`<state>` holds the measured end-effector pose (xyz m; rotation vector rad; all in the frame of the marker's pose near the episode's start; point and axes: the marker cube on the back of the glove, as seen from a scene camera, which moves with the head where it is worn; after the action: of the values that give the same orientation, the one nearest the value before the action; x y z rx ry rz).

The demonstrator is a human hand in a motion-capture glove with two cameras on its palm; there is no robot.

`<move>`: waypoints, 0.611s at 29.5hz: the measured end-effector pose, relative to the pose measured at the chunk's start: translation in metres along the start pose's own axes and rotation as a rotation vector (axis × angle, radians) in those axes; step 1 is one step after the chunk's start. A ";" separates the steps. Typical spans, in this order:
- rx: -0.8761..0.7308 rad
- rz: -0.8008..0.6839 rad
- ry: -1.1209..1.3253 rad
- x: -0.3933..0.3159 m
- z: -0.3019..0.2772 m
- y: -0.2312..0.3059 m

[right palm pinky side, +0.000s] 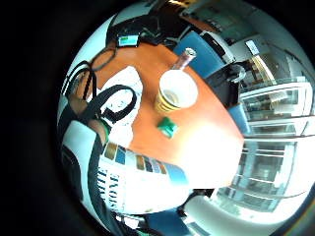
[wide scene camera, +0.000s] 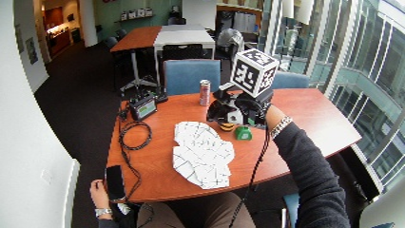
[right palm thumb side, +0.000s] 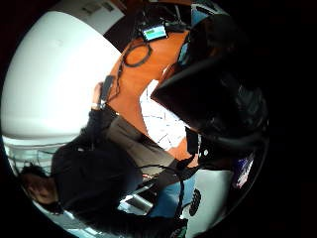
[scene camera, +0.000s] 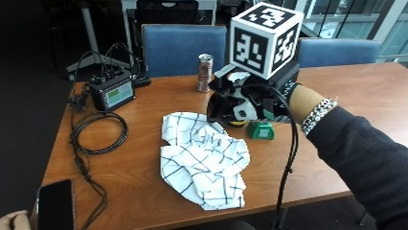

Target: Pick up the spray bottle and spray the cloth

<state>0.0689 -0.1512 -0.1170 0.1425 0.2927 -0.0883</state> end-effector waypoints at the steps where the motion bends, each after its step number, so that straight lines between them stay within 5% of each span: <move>1: -0.032 -0.010 0.034 -0.005 0.005 -0.002; 18: -0.362 -0.064 0.290 -0.039 0.102 -0.006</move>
<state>0.0592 -0.1703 -0.0099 -0.2162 0.5967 -0.0772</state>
